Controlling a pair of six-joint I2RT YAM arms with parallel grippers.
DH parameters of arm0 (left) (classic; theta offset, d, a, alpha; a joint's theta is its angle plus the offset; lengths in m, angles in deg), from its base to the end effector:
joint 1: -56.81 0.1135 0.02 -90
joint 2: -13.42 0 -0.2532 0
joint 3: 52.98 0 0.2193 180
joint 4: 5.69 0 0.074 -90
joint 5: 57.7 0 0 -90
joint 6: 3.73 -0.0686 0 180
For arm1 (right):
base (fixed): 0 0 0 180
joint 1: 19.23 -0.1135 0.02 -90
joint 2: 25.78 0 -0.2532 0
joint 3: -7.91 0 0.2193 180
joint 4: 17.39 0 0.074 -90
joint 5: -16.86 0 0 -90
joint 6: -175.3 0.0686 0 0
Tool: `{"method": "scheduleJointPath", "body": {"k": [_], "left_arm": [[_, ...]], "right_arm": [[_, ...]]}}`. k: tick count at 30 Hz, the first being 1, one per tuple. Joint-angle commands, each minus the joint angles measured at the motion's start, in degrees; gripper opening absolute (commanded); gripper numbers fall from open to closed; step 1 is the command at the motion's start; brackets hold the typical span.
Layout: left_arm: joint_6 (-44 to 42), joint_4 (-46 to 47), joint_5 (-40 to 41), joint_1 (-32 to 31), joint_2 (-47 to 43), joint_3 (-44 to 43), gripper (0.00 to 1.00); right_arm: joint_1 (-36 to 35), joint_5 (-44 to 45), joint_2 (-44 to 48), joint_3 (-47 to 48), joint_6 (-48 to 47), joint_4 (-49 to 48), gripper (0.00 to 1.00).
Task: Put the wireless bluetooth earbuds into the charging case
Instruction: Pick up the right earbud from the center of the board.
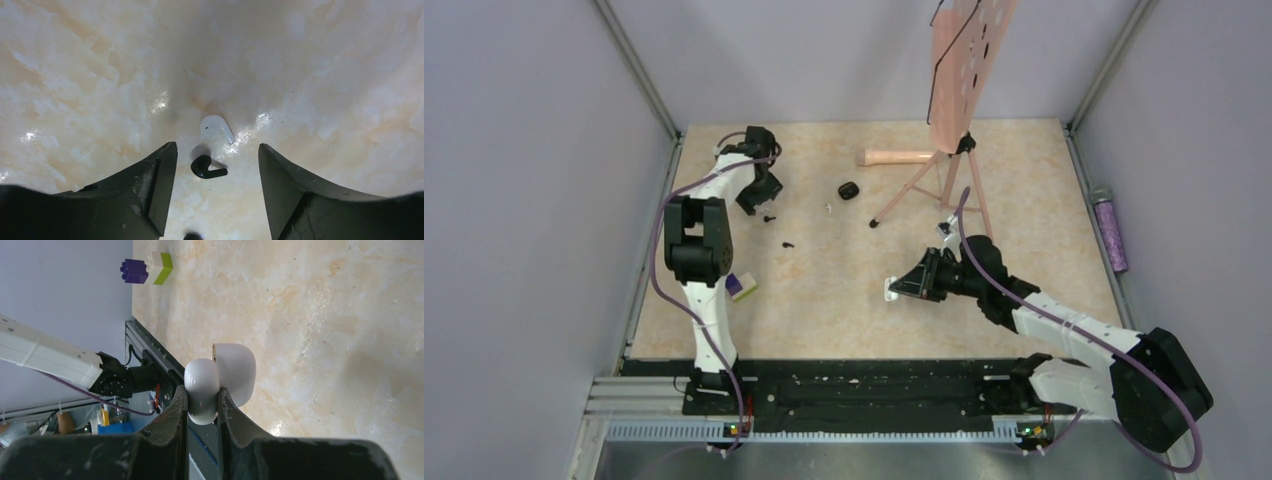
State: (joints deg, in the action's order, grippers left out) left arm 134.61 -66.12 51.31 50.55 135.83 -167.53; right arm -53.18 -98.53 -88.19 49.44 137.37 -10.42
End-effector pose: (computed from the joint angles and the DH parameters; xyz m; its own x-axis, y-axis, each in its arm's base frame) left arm 0.4242 -0.0241 0.1683 -0.6014 -0.6446 -0.4720 -0.7011 0.7091 -0.0752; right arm 0.1726 0.1517 0.1962 -0.8842 0.2637 -0.3855 -0.1978 0.5363 0.8205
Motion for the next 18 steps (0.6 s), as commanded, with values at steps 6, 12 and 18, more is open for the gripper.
{"method": "scheduleJointPath", "body": {"k": [6, 12, 18], "left_arm": [[8.8, -0.9, 2.6, 1.1, 2.2, -1.7, 0.63], [10.3, -2.8, 3.5, 1.3, 2.5, -0.6, 0.56], [8.0, -1.7, 2.7, 1.6, -0.4, 2.8, 0.50]], "right_arm": [[0.6, -0.9, -0.3, 2.7, -0.7, -2.5, 0.00], [0.7, -1.2, -1.1, 2.7, -0.7, -3.0, 0.00], [0.6, -1.3, -1.3, 2.9, -0.7, -3.0, 0.00]]}}
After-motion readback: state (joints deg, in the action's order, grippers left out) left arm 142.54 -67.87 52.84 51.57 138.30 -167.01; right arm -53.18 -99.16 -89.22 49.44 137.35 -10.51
